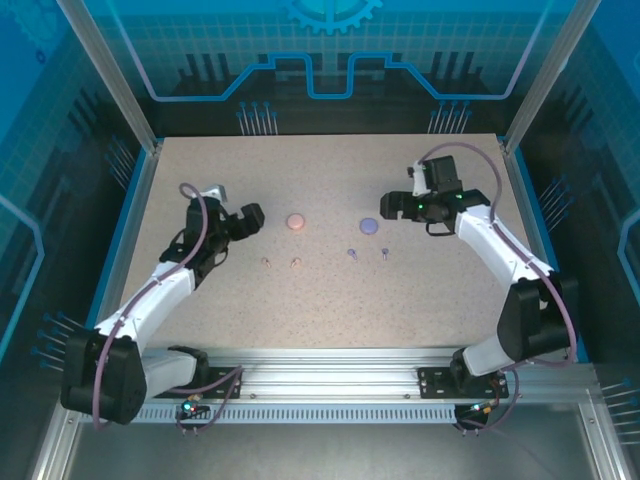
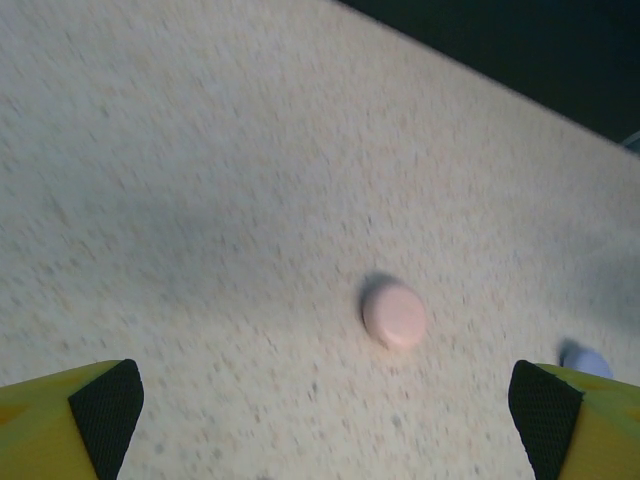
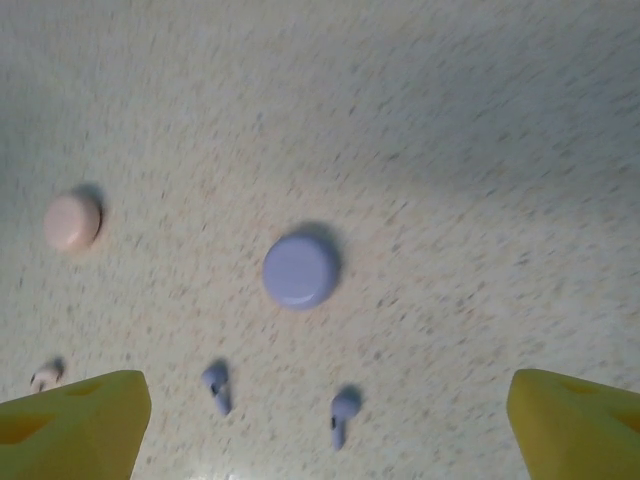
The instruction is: Insert the wireless bluetooth earbuds into the charging case
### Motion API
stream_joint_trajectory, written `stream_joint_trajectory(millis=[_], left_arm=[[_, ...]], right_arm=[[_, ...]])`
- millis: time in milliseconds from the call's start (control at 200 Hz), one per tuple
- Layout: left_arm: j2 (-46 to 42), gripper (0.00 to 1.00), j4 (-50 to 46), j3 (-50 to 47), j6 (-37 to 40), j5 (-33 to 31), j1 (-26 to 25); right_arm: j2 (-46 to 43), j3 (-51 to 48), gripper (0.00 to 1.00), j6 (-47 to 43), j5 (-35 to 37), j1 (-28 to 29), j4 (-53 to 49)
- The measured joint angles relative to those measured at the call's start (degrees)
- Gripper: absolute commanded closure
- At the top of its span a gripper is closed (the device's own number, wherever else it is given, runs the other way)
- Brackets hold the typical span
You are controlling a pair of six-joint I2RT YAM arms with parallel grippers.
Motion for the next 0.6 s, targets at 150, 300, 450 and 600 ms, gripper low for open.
stream_joint_trajectory(millis=[150,300,450,600], left_arm=[[2.7,0.01,-5.1,1.8,-4.5,-0.6,-4.8],[3.1,0.01,-7.3,3.1,-10.6,-1.8,-7.3],[4.7,0.01,-7.8,4.4,-15.7,-2.4,-8.7],[8.7,0.01,-7.9,7.0,-18.8,-2.6,-9.8]], right_arm=[[6.6,6.0,0.09,1.4,1.4,3.2,-6.4],[14.6,12.7,0.09,3.8,4.3,6.6,-11.3],[23.3,19.3,0.12,6.2,6.9,8.7,-15.0],[29.7,22.6,0.14,8.5,8.4,9.0,-17.1]])
